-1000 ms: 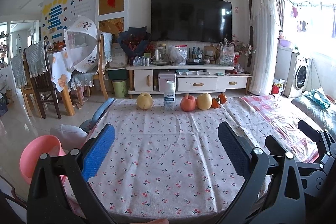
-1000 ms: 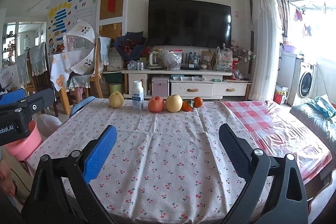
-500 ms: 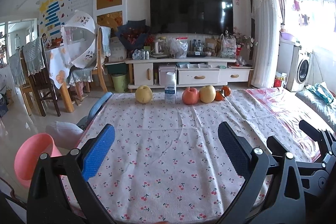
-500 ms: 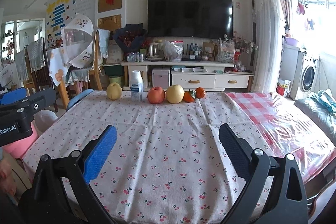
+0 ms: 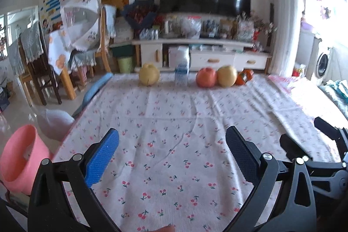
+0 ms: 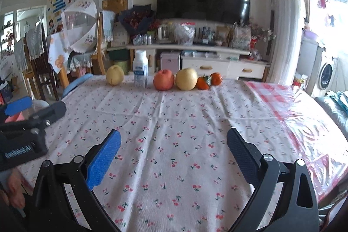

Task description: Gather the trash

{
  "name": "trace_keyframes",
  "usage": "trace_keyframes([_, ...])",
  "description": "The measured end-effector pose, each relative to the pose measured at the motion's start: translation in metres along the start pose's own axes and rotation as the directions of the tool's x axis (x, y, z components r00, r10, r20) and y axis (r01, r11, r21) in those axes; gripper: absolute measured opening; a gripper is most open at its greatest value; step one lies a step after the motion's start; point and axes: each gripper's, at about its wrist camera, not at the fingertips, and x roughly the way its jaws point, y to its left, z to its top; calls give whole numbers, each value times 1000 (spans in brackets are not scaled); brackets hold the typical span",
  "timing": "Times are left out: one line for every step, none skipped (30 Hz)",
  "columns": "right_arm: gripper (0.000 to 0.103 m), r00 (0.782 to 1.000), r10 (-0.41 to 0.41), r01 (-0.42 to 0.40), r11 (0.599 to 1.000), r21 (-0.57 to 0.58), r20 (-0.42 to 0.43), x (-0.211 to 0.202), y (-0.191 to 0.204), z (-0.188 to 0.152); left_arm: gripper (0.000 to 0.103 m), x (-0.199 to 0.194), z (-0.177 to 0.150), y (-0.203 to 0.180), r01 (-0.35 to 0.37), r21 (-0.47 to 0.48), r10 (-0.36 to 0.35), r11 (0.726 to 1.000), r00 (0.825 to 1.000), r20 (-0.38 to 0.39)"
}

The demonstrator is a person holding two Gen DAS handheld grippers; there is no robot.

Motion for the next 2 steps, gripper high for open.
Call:
trace_keyframes([97,999,7,-6,1000,11,-32,17,-1,2,99,16,-1,0,-16,-4,16,1000,999,-33])
trace_keyframes([97,999,9,-8,1000,15,-52,28,-2,3,99,28,-2,0,-27,-6,27,1000,998,-55])
